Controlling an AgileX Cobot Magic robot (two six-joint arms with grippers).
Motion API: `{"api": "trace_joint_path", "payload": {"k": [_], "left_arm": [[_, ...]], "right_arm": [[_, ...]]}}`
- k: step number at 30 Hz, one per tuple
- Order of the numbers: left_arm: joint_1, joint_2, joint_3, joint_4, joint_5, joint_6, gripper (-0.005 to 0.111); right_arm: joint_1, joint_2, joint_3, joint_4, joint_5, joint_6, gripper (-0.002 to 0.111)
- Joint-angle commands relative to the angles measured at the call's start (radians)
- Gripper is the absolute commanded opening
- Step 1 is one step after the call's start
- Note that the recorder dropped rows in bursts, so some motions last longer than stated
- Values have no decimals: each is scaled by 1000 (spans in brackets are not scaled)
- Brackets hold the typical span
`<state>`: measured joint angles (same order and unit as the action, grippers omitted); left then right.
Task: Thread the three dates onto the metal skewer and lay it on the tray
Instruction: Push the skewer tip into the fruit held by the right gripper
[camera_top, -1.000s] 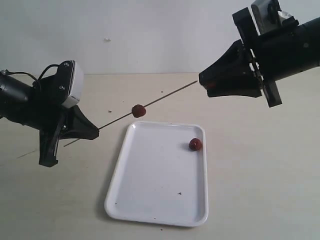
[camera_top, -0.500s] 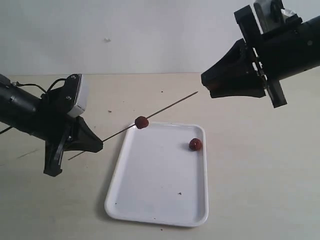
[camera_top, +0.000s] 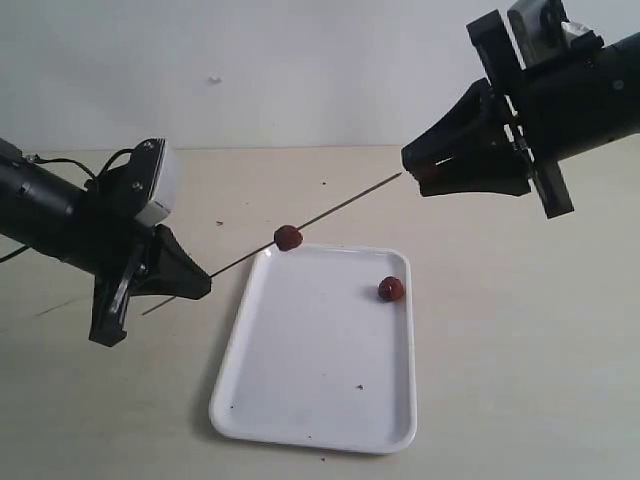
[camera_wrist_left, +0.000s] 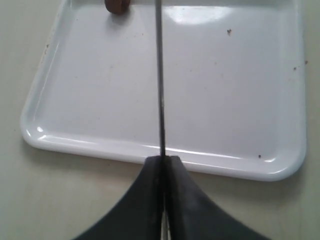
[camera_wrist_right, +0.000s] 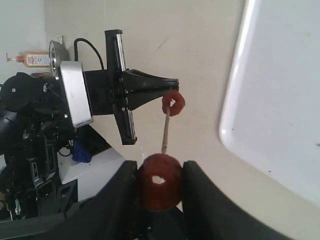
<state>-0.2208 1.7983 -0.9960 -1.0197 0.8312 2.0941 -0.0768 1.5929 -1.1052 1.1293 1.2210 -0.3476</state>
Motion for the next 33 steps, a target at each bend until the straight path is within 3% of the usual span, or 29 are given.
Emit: {"api": "trace_joint_path", "payload": {"k": [1,20,33], "left_arm": [[-4,3,-7,-35,28,1,0],[-51,1,-28,-35,38,1,0],[-141,1,-66,-17,8,1,0]], "right_arm": [[-5,9,-10,25,0,-14,30],[-5,9,-10,20,0,-14,30],[-5,9,-10,20,0,-14,30]]}}
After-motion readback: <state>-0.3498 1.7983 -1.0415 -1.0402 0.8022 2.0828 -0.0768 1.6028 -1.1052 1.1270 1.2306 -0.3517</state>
